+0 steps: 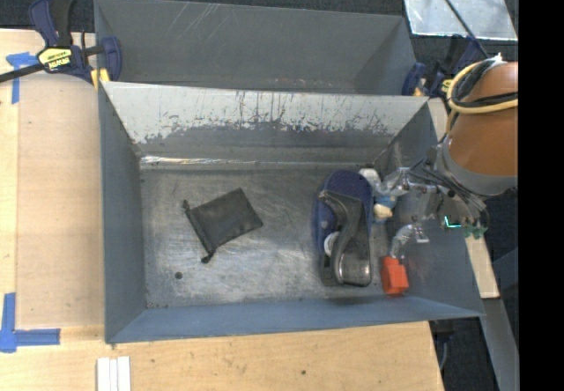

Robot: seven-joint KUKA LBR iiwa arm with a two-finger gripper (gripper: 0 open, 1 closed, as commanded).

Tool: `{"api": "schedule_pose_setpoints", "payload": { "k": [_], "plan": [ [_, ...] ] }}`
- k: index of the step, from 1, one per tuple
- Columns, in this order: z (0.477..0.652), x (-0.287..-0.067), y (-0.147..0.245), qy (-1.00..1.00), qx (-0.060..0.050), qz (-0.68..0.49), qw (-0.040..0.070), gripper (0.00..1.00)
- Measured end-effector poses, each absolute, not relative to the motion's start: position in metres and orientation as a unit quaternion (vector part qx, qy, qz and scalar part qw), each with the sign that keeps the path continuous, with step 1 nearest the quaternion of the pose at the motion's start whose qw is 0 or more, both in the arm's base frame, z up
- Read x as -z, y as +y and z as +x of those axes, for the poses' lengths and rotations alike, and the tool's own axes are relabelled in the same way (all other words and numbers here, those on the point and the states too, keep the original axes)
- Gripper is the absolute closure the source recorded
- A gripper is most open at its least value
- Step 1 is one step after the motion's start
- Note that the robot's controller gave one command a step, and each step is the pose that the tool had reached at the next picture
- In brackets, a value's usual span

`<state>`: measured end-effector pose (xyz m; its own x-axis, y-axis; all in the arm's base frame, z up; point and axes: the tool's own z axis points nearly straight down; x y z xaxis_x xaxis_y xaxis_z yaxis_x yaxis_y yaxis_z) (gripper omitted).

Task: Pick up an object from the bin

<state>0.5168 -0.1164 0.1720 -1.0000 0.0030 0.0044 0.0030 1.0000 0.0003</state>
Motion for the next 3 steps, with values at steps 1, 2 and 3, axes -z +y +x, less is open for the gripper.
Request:
{"api": "schedule_pose_setpoints", "payload": {
  "k": [1, 2, 3],
  "plan": [
    [0.562, -0.089, -0.084, -0.987, -0.006, 0.157, -0.007, 0.0],
    [0.592, -0.077, -0.101, -0.956, 0.001, 0.294, -0.001, 0.0],
    [0.593, -0.081, -0.101, -0.956, 0.001, 0.295, 0.0, 0.0]
  ]
}}
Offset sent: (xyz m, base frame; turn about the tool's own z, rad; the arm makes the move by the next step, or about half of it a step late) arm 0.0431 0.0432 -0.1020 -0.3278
